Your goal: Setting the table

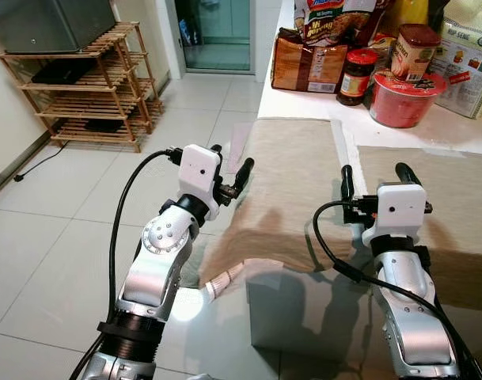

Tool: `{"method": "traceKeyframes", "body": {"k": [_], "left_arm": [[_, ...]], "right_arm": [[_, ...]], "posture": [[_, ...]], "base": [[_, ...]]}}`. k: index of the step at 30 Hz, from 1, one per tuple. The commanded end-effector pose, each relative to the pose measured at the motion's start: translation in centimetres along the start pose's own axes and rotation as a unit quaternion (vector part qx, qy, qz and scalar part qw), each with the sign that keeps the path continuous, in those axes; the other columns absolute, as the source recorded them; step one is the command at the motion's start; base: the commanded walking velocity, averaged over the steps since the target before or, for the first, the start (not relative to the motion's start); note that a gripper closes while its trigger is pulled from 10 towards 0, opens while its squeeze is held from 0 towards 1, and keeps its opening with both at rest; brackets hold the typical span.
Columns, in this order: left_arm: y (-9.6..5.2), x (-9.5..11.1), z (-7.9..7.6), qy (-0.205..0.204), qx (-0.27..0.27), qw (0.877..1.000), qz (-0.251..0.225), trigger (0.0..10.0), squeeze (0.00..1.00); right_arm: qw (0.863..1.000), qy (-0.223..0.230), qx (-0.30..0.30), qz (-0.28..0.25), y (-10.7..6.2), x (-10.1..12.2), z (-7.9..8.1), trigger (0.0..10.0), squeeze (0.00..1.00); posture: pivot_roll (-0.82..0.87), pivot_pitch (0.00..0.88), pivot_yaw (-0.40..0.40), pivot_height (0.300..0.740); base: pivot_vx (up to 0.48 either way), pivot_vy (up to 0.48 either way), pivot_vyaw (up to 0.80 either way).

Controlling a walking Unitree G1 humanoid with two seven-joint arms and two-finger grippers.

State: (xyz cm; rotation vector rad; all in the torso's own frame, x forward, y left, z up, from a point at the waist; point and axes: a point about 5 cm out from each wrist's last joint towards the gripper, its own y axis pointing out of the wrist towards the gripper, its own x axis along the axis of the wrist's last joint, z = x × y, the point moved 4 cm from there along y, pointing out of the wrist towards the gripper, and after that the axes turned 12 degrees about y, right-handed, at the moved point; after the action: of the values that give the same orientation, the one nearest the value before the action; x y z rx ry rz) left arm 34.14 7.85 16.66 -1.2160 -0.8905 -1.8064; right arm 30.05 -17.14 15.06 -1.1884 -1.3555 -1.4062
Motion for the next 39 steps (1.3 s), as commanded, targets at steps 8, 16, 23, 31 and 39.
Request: {"method": "traceKeyframes", "body": {"k": [8,16,23,31,39], "left_arm": [[-0.17,1.05,-0.36,0.007,-0.018,0.999,-0.026,10.0,0.00],[-0.06,1.27,-0.45,0.002,-0.021,0.999,-0.035,10.0,0.00],[-0.06,1.06,-0.21,-0.009,-0.008,0.999,-0.031,10.0,0.00],[-0.11,1.07,-0.23,-0.005,-0.010,0.999,-0.031,10.0,0.00],[-0.19,0.95,-0.29,-0.005,-0.011,1.000,-0.027,10.0,0.00]], "right_arm": [[1.000,-0.012,0.005,-0.011,0.21,0.12,-0.03,10.0,0.00],[1.000,-0.015,0.005,-0.013,0.42,0.11,-0.09,10.0,0.00],[1.000,-0.021,0.006,-0.013,0.52,0.10,-0.21,10.0,0.00],[1.000,-0.015,0.008,-0.012,0.57,0.04,-0.15,10.0,0.00],[0.999,-0.021,0.017,-0.022,0.62,0.66,0.29,10.0,0.00]], "posture": [[0.00,0.000,0.082,0.740],[0.00,0.000,0.079,0.740],[0.00,0.000,0.075,0.740],[0.00,0.000,0.074,0.740],[0.00,0.000,0.074,0.731]], "base": [[0.000,-0.480,0.00],[0.000,-0.473,0.00],[0.000,-0.336,0.00],[0.000,0.000,-0.21],[0.000,0.000,-0.52]]}}
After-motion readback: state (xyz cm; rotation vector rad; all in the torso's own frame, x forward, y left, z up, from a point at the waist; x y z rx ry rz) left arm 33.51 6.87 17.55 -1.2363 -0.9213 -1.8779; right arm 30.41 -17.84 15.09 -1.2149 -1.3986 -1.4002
